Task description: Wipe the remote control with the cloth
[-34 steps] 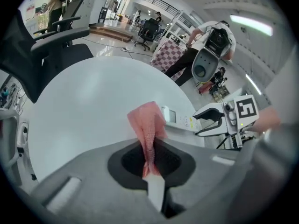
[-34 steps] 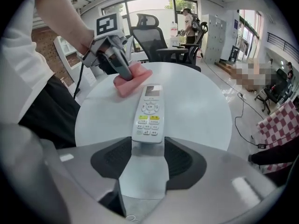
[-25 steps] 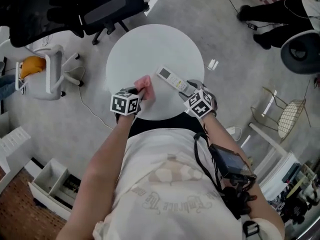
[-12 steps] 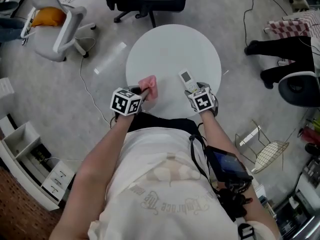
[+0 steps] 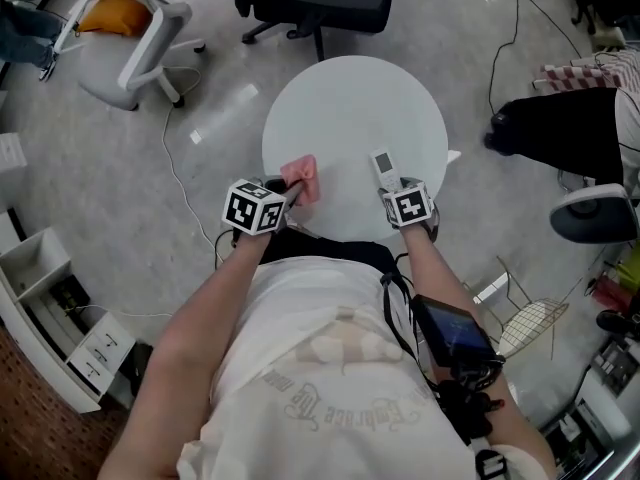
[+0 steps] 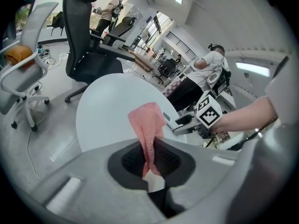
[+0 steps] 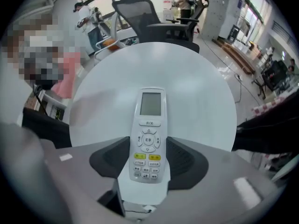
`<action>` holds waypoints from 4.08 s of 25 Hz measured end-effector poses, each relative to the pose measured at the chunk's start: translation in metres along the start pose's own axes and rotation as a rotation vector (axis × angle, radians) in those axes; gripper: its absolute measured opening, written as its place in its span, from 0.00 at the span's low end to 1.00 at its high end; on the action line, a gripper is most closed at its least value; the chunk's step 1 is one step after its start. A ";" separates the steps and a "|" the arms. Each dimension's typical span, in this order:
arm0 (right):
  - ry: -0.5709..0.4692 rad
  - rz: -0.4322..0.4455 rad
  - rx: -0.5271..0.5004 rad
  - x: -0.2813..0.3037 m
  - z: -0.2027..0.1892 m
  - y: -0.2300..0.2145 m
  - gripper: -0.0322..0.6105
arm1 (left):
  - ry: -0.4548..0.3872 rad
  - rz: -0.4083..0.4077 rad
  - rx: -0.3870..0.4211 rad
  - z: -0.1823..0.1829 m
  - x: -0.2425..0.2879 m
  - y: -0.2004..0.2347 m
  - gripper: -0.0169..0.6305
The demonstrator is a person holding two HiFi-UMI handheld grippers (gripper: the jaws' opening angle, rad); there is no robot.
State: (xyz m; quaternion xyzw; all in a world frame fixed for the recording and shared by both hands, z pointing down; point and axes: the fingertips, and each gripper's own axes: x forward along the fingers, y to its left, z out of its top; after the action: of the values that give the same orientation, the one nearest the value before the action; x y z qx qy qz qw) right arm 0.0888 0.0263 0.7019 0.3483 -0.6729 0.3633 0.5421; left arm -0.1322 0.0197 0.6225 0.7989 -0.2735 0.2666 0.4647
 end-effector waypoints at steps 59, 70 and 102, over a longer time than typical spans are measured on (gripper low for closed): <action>-0.901 0.934 0.170 -0.237 0.054 0.160 0.44 | -0.256 -0.810 0.045 0.121 -0.058 -0.188 0.05; -0.935 1.021 0.287 -0.224 0.090 0.122 0.44 | -0.166 -0.736 -0.109 0.078 -0.018 -0.154 0.05; -0.054 0.139 -0.124 0.016 0.100 0.059 0.44 | -0.182 -0.248 -0.215 -0.001 -0.025 -0.025 0.05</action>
State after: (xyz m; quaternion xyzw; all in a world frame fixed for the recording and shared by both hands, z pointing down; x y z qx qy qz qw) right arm -0.0123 -0.0320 0.6960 0.2761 -0.7312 0.3480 0.5178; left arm -0.1330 0.0354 0.5908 0.7932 -0.2407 0.1030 0.5498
